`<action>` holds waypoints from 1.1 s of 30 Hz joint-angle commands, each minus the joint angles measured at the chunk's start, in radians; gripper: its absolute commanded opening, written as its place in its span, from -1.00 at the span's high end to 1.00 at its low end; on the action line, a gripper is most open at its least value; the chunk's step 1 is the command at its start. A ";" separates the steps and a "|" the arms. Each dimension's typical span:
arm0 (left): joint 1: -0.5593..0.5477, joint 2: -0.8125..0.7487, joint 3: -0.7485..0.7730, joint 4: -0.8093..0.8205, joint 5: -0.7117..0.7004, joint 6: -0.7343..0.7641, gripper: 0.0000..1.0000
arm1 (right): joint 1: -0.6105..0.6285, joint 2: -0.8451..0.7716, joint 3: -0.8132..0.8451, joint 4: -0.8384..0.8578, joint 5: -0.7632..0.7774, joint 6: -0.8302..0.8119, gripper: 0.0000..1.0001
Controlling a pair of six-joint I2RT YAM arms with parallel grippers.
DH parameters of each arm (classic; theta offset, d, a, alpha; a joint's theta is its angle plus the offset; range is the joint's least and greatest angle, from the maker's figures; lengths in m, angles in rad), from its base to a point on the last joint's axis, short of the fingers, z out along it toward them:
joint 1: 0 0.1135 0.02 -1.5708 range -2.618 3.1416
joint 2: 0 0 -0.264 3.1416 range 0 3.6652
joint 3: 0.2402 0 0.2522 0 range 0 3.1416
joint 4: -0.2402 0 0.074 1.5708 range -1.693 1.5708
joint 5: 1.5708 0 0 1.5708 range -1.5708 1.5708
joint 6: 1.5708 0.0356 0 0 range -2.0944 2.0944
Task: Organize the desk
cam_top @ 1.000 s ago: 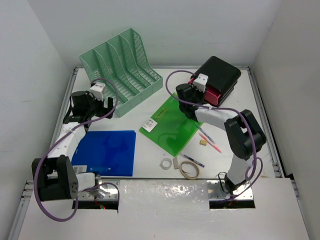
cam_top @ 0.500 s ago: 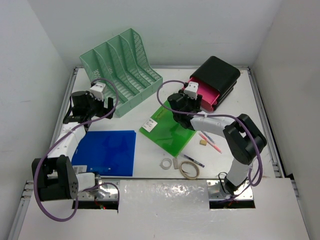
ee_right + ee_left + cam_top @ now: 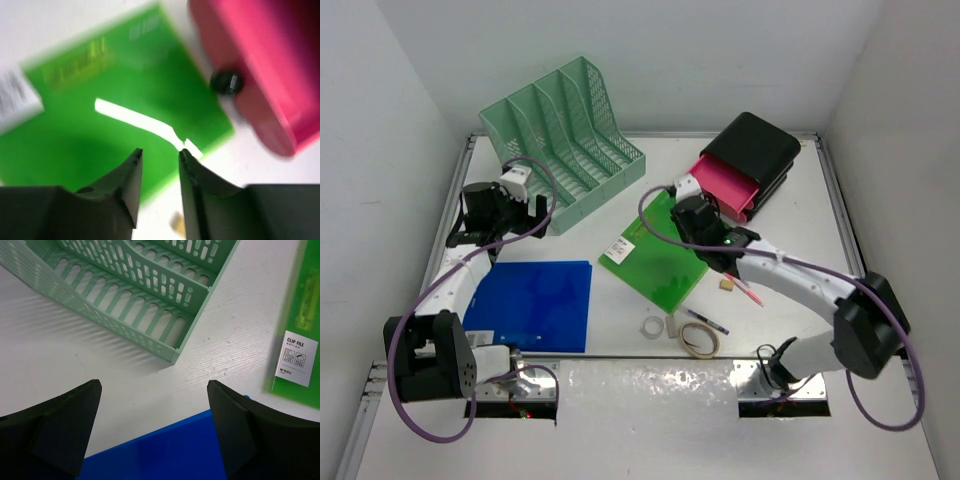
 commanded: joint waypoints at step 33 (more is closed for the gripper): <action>0.003 -0.030 0.033 -0.009 0.057 0.045 -0.71 | -0.447 -0.074 -0.404 0.268 -0.671 -0.494 0.15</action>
